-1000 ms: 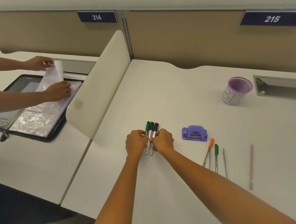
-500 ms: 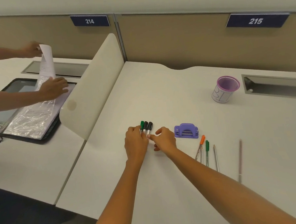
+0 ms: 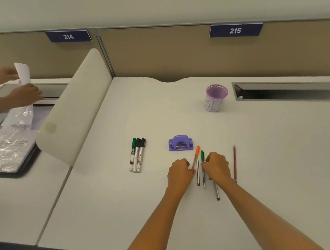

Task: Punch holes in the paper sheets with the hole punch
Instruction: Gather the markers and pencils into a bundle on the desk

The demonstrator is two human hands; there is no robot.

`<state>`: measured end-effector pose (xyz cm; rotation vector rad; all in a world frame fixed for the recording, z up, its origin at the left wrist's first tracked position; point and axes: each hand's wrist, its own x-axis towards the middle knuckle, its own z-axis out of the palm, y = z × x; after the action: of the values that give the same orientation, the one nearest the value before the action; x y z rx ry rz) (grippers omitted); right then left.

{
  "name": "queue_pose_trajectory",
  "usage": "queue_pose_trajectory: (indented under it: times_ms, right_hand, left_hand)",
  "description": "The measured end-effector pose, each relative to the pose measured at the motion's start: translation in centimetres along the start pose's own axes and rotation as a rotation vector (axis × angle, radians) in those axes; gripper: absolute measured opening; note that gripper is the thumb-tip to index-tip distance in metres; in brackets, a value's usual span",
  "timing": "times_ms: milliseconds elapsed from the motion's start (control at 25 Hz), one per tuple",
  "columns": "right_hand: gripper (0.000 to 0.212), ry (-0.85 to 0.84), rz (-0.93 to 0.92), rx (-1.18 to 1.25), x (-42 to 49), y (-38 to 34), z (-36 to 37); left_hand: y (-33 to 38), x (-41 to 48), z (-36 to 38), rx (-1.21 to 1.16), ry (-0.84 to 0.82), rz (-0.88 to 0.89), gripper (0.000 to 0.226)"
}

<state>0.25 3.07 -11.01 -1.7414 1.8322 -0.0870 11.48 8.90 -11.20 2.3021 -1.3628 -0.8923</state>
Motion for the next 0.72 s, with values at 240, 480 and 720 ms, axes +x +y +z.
queue_pose_trajectory:
  times_ms: [240, 480, 720]
  right_hand:
    - [0.011, -0.033, -0.041, -0.073, -1.2, 0.4, -0.1]
    - [0.014, -0.058, -0.015, 0.031, -1.1, -0.1, -0.4]
    - [0.016, -0.125, -0.007, 0.561, -0.7, 0.2, -1.0]
  left_hand:
    - [1.7, -0.9, 0.6, 0.148, 0.022, -0.011, 0.02]
    - [2.2, -2.1, 0.3, 0.083, 0.01, -0.071, 0.009]
    - [0.5, -2.6, -0.7, -0.292, 0.09, -0.137, 0.021]
